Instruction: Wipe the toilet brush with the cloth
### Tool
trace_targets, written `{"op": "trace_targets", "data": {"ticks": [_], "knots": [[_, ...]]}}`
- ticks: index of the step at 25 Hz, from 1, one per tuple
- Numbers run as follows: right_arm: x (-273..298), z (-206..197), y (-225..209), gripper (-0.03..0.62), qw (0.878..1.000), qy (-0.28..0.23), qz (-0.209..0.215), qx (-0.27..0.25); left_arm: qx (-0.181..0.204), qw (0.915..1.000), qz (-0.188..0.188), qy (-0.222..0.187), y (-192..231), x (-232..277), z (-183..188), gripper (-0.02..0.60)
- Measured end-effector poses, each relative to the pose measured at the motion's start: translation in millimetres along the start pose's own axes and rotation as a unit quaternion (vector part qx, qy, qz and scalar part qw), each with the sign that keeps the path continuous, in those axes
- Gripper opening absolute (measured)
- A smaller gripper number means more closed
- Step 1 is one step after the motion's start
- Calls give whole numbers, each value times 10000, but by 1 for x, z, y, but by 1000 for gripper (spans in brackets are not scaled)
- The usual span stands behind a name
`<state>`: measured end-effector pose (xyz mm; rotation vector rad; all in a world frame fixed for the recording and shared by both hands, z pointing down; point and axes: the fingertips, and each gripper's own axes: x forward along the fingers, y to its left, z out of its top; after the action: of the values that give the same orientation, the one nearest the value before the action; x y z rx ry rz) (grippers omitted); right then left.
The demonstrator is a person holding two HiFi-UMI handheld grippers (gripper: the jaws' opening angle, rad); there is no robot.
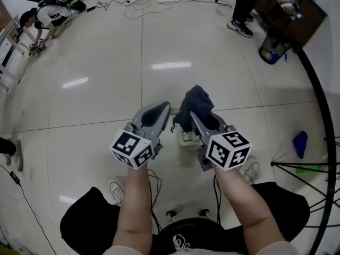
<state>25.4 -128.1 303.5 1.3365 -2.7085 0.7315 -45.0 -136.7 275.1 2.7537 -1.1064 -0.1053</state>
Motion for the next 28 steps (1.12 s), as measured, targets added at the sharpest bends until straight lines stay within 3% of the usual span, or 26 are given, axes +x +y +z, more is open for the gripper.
{"op": "trace_targets", "data": {"ticks": [9,21,28], "knots": [[3,-55,-46,69,9977,476,-408,259,-352,9989,-45,-319,7,-4,0,6],[3,-172,-118,69,9791,1547,-1141,666,-229,9993,-97,-276,1,-1,4,6],[7,-229,-130,69,9676,2195,-931,836,-37,9998,-46,-180,0,0,3,6]]}}
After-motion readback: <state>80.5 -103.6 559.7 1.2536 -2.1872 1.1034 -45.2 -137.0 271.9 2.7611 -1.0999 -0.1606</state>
